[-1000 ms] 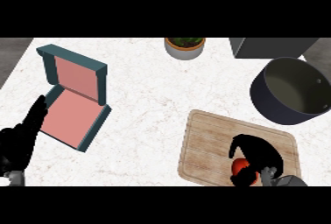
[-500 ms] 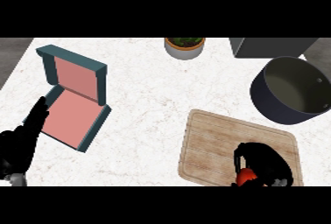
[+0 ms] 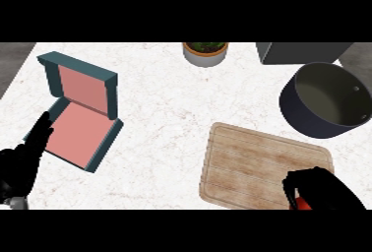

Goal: Pick the tomato from the cutting board and place it in the pot

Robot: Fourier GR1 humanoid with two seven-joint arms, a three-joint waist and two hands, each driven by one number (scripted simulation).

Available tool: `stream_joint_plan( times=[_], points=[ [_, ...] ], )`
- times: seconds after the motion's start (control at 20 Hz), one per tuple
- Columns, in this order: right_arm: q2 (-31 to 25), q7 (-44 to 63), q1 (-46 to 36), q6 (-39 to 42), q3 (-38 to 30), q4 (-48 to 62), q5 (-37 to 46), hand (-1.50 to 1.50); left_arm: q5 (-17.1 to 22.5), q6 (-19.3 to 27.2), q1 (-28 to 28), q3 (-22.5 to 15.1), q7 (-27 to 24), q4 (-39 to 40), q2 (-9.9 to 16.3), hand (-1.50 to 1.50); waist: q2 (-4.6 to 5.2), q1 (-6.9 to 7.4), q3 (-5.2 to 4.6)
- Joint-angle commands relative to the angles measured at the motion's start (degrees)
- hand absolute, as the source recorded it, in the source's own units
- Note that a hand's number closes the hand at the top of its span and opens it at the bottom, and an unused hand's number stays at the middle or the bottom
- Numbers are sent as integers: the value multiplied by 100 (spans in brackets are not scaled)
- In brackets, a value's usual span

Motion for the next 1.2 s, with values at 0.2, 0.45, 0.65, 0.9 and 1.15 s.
stream_joint_plan(
  times=[0.2, 0.45, 0.65, 0.9, 1.15],
  points=[
    [-256, 76, 218, -1136, -1275, -1631, 264, 150, 29, -8, 48, 98, 73, -142, 30, 0, -46, -110, -2],
    [-80, -17, 446, -1370, -2368, -2108, -534, 150, -57, 19, -69, 67, -40, 96, -66, 0, 1, -39, -2],
    [202, -112, 322, -1229, -3038, -1952, -1485, 150, -37, -58, -174, 186, 43, 90, 36, 0, 15, 16, 0],
    [6, -408, -175, -665, -4168, -1521, -2660, 150, 21, -226, -158, 196, 30, -18, 10, 0, 13, 43, -1],
    [58, -704, -1412, -844, -4039, -17, -2358, 150, -287, -43, -311, -5, 47, 115, -254, 0, 31, 110, -1]
  ],
)
